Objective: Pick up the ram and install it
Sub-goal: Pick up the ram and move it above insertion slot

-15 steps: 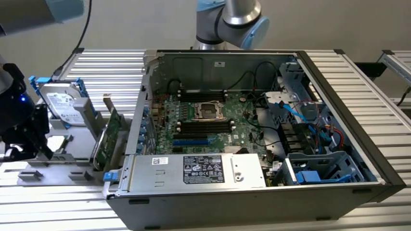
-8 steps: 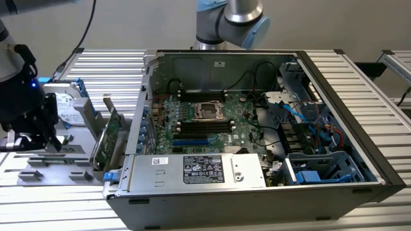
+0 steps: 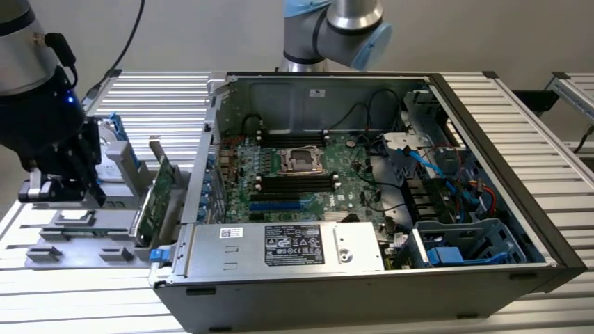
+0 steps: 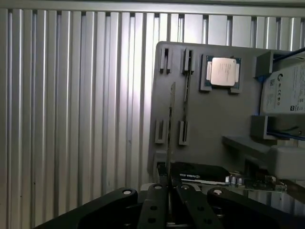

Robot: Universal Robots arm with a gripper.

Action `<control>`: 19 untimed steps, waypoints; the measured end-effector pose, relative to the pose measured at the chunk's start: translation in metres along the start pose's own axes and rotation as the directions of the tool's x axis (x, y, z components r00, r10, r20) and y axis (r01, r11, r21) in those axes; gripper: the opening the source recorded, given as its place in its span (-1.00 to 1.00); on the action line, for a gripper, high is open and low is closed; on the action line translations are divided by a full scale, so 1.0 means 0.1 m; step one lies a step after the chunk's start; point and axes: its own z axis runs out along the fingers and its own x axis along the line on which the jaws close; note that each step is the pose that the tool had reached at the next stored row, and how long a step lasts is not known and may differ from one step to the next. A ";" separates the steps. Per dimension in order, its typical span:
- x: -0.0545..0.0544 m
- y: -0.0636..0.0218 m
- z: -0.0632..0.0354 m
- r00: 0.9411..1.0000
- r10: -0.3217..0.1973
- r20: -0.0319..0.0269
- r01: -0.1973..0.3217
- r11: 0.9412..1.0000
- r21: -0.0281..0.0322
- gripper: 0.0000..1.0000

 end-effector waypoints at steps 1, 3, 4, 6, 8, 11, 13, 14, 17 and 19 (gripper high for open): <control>0.00 -0.032 -0.020 1.000 0.000 0.000 0.000 1.000 0.000 -0.73; -0.01 -0.096 -0.056 1.000 0.000 0.000 0.000 1.000 0.000 -0.73; -0.01 -0.121 -0.071 1.000 0.000 0.000 0.000 1.000 0.000 -0.73; -0.03 -0.156 -0.098 1.000 0.000 0.000 0.000 1.000 0.000 -0.73; -0.06 -0.174 -0.125 1.000 0.000 0.000 0.000 1.000 0.000 -0.73; -0.11 -0.198 -0.160 1.000 0.000 0.000 0.000 1.000 0.000 -0.73; -0.16 -0.208 -0.172 1.000 0.000 0.000 0.000 1.000 0.000 -0.73; -0.19 -0.212 -0.175 1.000 0.000 0.000 0.000 1.000 0.001 -0.73; -0.27 -0.220 -0.183 1.000 0.000 0.000 0.000 1.000 0.002 -0.73; -0.33 -0.226 -0.189 1.000 0.000 0.000 0.000 1.000 0.003 -0.73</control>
